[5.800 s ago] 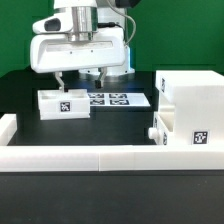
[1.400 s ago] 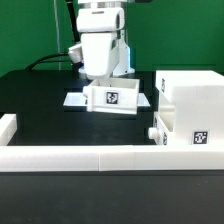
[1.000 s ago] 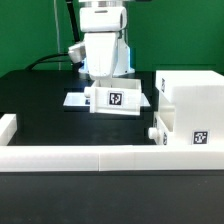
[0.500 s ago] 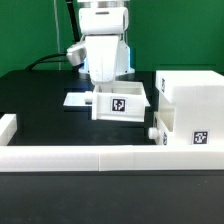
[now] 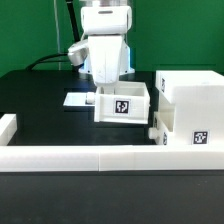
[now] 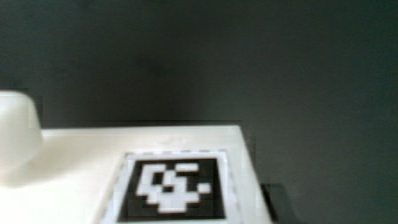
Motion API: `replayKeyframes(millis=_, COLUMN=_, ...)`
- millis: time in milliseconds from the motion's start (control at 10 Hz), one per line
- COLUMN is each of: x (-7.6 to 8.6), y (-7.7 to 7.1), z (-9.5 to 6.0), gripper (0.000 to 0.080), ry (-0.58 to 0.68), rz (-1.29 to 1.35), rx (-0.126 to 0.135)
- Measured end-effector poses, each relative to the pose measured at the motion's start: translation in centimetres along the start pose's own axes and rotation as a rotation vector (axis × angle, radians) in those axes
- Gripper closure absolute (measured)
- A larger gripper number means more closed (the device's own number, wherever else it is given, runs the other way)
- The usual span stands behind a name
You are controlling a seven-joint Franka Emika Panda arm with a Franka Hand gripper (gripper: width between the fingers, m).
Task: Assemble drawer
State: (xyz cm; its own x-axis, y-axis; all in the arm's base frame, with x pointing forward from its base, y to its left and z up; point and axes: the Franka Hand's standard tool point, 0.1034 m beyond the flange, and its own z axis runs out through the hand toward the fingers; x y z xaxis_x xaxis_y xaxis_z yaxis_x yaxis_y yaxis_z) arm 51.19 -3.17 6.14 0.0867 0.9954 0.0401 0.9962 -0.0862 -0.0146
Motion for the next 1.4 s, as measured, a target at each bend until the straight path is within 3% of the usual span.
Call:
replayKeyframes(millis=200, x=0.1, y=0.4, z=0.1, gripper=0.0757, ry=0.003, rz=-0.007, rx=-0.003)
replayKeyframes(millis=600, x=1.1, y=3.0, z=-0.6, gripper=0.0757, ry=0.006, rz=-0.012, rx=-0.030)
replayKeyframes(millis=700, x=1.3, y=3.1, z=-0.6, gripper=0.0757, ry=0.009, rz=-0.008, rx=-0.044)
replayKeyframes(millis=1400, x=1.4, y=2.9, z=0.1, gripper=0.0757, ry=0.013, rz=-0.008, rx=-0.031)
